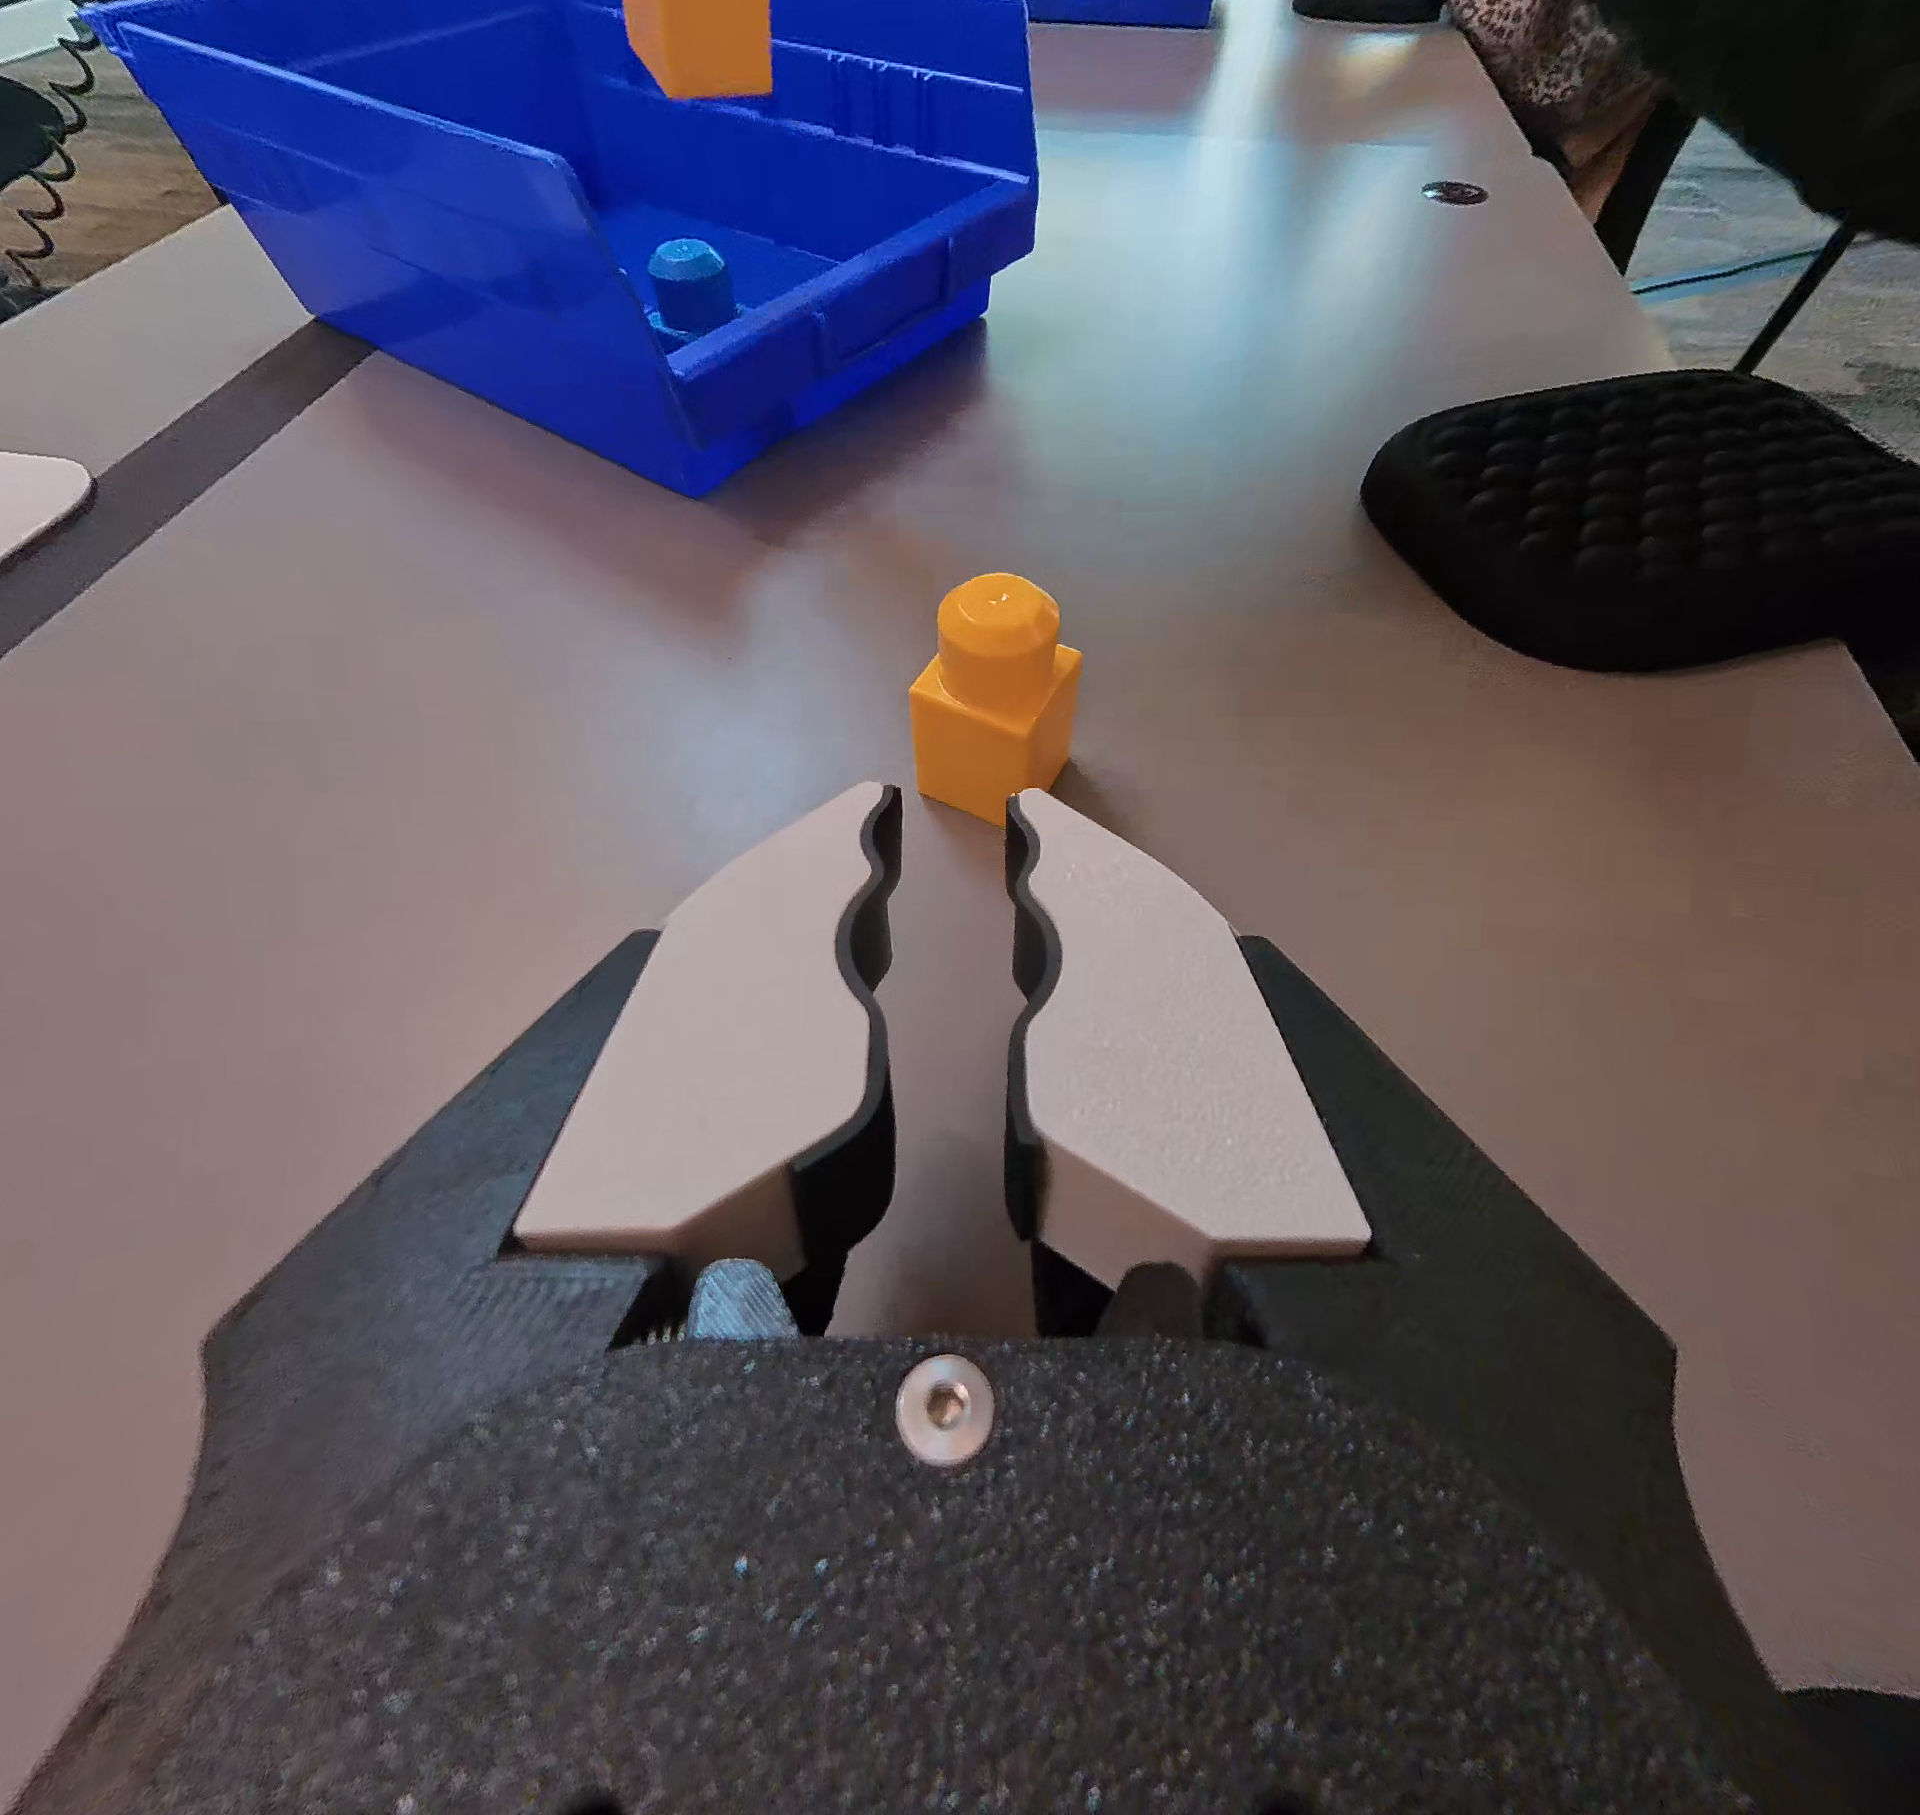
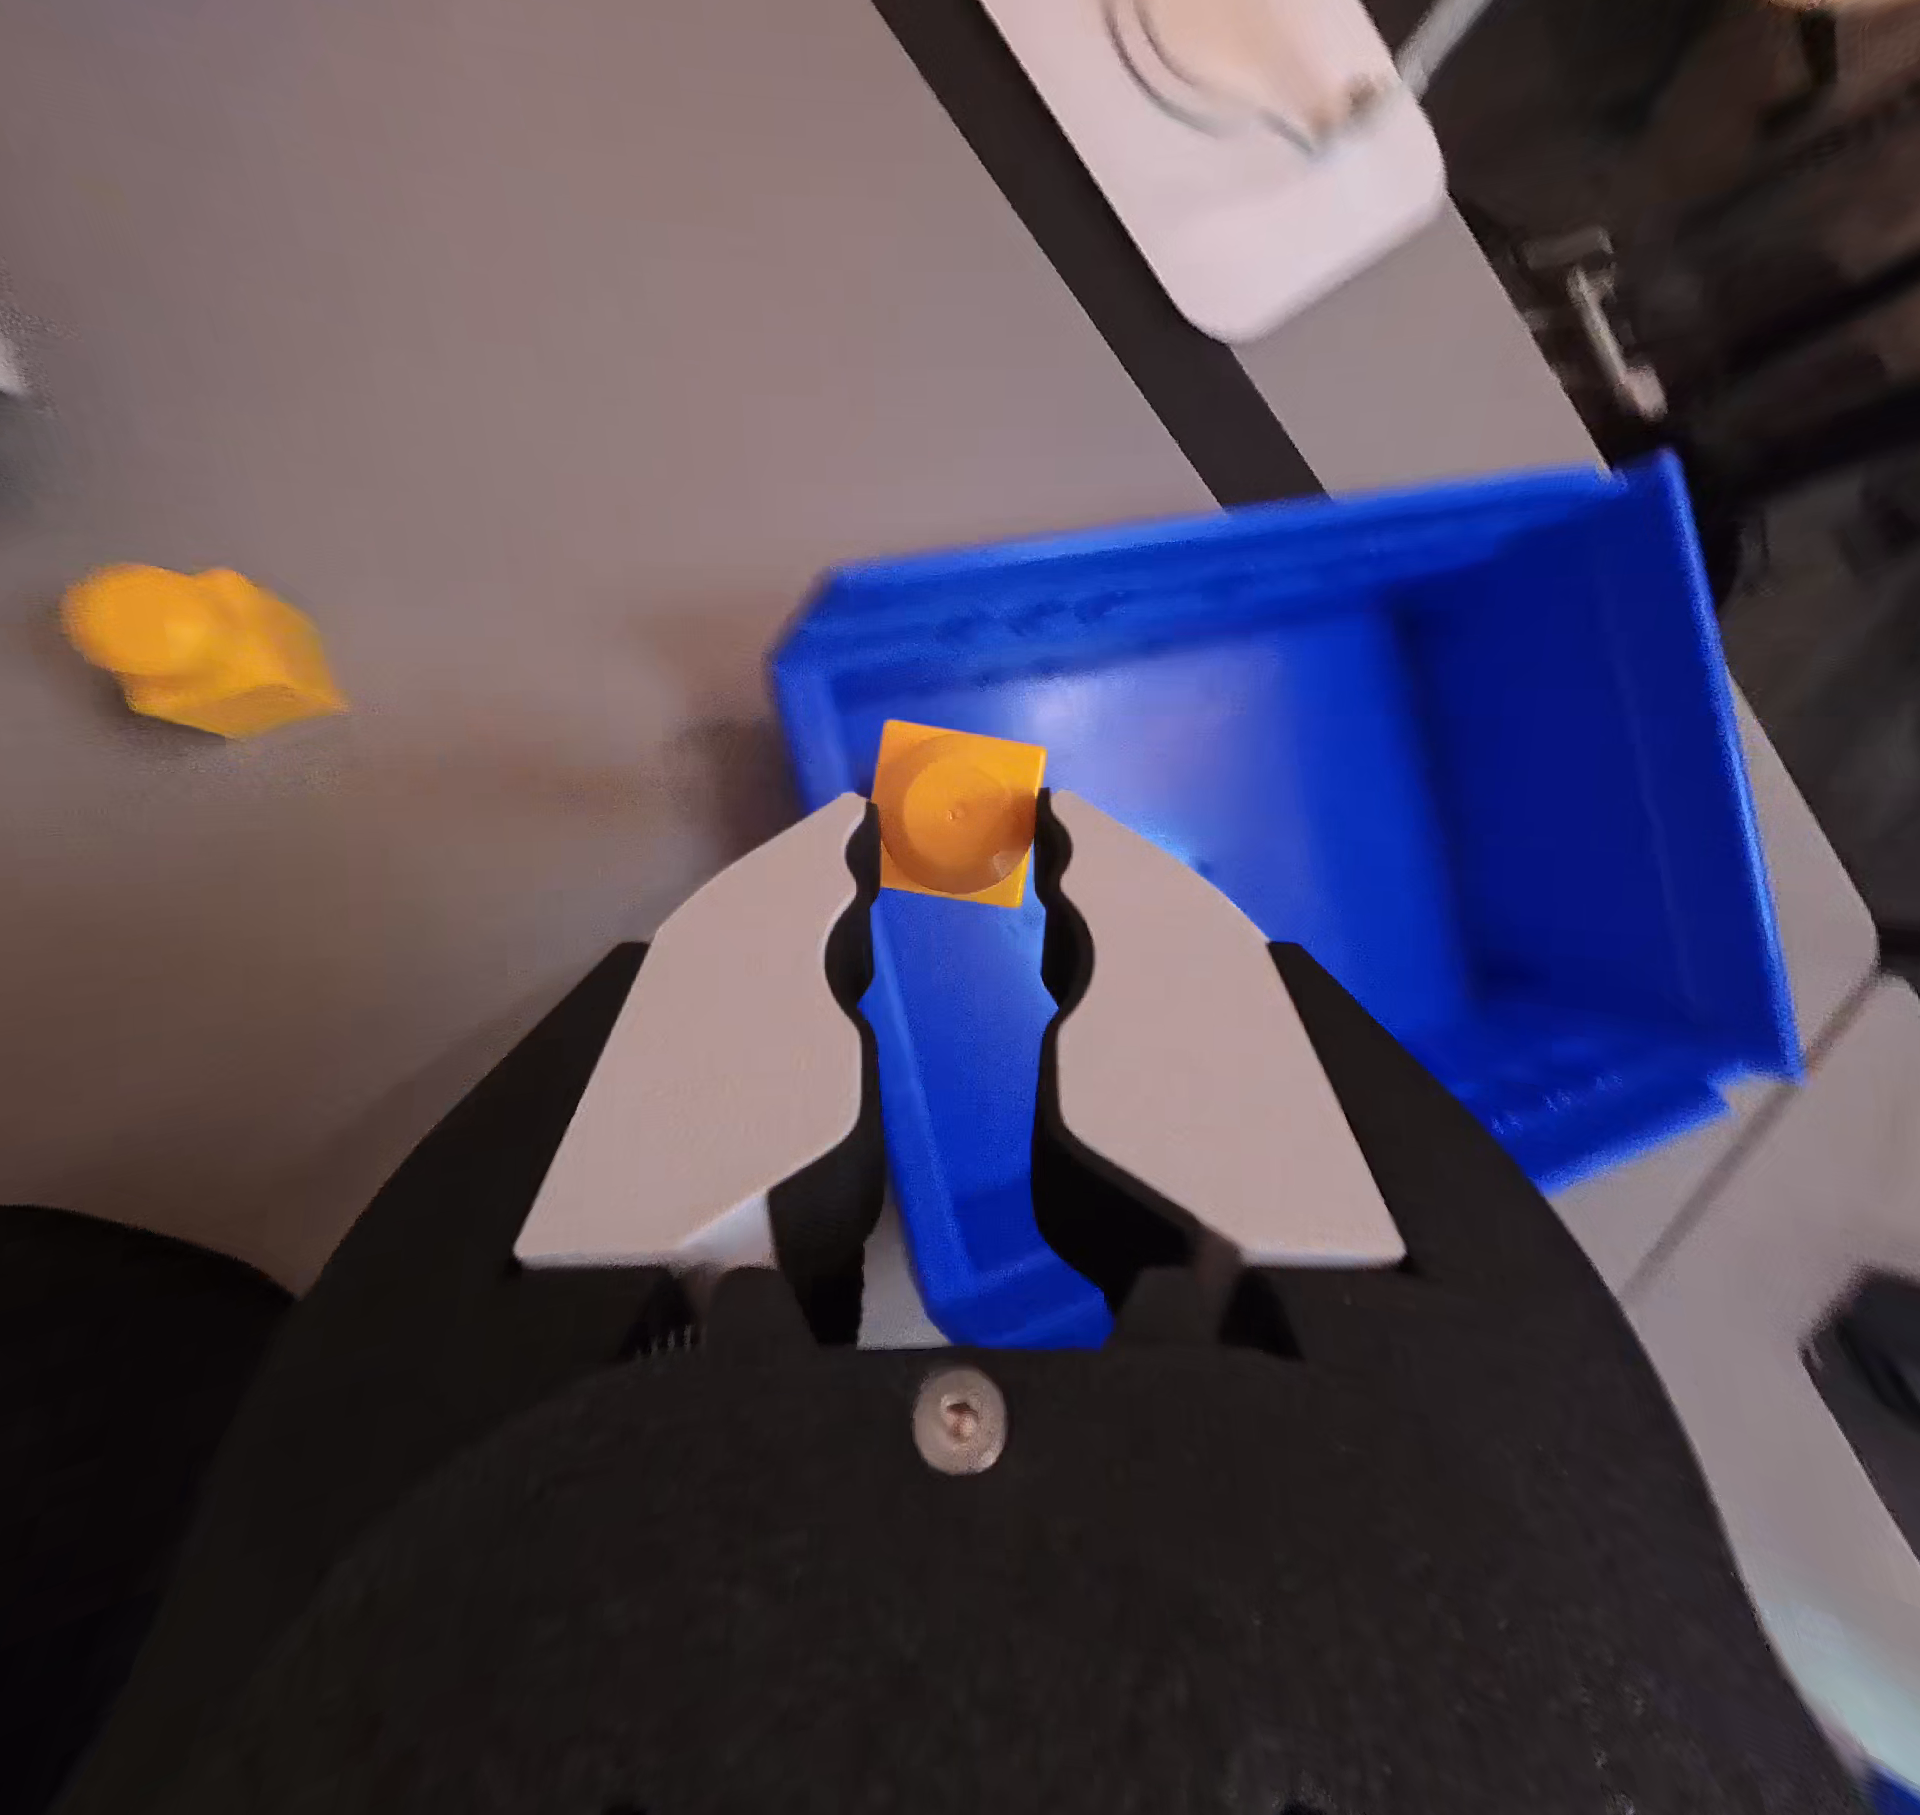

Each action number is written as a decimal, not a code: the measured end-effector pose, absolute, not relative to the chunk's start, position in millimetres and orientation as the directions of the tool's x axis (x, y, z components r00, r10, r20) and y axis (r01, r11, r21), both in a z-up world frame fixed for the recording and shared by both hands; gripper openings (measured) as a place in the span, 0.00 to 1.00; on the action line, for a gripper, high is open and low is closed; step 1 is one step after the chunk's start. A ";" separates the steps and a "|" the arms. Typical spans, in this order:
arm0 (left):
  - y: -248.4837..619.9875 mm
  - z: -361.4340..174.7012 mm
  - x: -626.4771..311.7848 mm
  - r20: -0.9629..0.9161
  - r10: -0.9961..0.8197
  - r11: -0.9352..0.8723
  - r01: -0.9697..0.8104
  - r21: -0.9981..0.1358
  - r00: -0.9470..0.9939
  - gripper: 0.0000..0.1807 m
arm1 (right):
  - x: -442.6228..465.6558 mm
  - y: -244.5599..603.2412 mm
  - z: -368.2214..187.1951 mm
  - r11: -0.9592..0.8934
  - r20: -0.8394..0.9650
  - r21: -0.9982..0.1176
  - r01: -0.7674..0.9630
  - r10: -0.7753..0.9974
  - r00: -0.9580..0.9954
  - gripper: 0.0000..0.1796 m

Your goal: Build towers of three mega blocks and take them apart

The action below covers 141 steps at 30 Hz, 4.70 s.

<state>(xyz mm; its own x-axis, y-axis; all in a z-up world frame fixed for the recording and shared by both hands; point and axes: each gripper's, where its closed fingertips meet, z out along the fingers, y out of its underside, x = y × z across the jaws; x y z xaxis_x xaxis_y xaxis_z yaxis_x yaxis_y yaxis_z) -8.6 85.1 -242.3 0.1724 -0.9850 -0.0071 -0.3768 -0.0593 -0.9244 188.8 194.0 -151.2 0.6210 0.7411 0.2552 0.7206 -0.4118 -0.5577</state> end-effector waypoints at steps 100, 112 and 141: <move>161.2 -191.7 -71.3 -0.024 -0.795 -0.041 -0.092 -0.995 0.606 0.00 | 233.5 206.8 -256.0 -0.569 0.047 -0.302 0.765 0.792 0.609 0.19; 160.7 -194.1 -70.4 -0.024 -0.800 -0.046 -0.102 -0.994 0.599 0.00 | 222.8 222.7 -237.6 -0.514 0.095 -0.469 0.718 0.779 0.620 0.15; 159.0 -203.9 -65.4 -0.021 -0.814 -0.069 -0.134 -0.989 0.580 0.00 | 248.0 186.5 -246.8 -0.694 0.114 -0.166 0.701 0.693 0.712 0.23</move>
<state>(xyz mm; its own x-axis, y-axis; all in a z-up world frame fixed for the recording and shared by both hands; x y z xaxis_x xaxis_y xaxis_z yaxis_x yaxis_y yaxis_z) -65.4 159.0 -203.9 0.5801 -0.8143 -0.0212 -0.1337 -0.0695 -0.9886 248.0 186.5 -246.8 0.7123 0.6927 0.1135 0.7010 -0.6936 -0.1662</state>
